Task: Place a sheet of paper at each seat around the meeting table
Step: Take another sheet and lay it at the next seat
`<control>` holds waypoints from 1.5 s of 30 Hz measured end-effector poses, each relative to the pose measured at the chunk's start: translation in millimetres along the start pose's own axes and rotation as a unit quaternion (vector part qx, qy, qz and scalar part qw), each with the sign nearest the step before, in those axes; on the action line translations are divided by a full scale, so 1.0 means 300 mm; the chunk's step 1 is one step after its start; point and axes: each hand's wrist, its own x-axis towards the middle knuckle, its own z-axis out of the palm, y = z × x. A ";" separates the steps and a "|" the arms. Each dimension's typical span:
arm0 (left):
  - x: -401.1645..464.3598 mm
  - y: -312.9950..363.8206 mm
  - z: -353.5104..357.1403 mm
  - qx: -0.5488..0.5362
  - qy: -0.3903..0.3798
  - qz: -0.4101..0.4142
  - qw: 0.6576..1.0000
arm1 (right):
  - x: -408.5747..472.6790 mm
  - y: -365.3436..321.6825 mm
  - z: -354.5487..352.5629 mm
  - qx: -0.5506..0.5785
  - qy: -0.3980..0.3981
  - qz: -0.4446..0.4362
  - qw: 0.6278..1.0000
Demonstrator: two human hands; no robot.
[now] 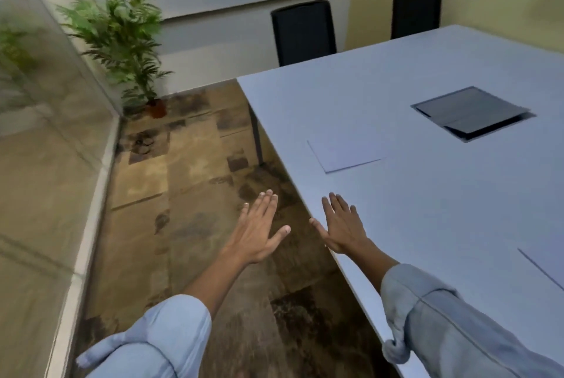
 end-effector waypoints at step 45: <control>2.264 -0.150 0.206 -0.012 -0.234 0.342 0.910 | 1.214 0.261 0.011 0.506 0.343 0.632 0.477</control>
